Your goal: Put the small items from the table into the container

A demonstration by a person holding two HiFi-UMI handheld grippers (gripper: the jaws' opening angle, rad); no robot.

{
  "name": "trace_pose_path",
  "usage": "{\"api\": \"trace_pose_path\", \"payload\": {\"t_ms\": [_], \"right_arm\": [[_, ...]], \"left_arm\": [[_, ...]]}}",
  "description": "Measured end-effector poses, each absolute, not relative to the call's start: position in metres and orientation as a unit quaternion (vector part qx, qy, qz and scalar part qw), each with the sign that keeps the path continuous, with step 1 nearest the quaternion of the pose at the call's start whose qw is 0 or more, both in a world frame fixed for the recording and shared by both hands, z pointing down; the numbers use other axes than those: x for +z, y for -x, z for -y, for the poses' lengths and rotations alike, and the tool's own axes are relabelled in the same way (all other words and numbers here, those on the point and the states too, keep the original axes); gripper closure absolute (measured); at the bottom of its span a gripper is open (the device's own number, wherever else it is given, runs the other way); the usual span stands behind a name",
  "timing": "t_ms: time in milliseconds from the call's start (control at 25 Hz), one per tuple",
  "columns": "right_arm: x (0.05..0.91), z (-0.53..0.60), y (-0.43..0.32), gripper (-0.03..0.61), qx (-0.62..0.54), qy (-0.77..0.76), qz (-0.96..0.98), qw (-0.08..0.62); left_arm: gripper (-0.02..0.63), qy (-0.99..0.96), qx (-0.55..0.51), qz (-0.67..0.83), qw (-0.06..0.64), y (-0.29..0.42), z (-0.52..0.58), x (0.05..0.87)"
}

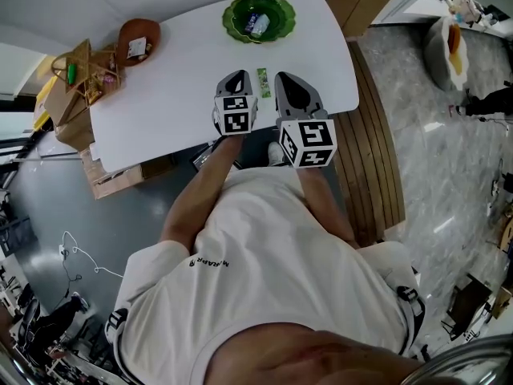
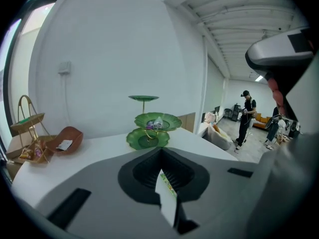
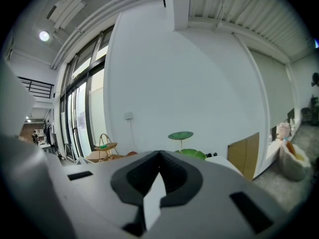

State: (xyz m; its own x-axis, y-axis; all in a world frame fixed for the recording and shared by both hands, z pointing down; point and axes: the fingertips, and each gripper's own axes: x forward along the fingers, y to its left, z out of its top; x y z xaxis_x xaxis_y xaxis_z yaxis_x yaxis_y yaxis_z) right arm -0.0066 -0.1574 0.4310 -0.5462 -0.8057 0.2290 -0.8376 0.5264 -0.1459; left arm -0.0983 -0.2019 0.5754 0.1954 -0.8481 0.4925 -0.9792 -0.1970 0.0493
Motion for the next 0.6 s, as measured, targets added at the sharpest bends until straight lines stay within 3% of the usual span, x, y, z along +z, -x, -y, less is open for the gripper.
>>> {"api": "trace_pose_path", "payload": {"t_ms": [600], "right_arm": [[0.452, 0.154, -0.016, 0.574, 0.143, -0.492, 0.855, 0.08]], "left_arm": [[0.609, -0.753, 0.249, 0.557, 0.245, 0.066, 0.19, 0.671]]}}
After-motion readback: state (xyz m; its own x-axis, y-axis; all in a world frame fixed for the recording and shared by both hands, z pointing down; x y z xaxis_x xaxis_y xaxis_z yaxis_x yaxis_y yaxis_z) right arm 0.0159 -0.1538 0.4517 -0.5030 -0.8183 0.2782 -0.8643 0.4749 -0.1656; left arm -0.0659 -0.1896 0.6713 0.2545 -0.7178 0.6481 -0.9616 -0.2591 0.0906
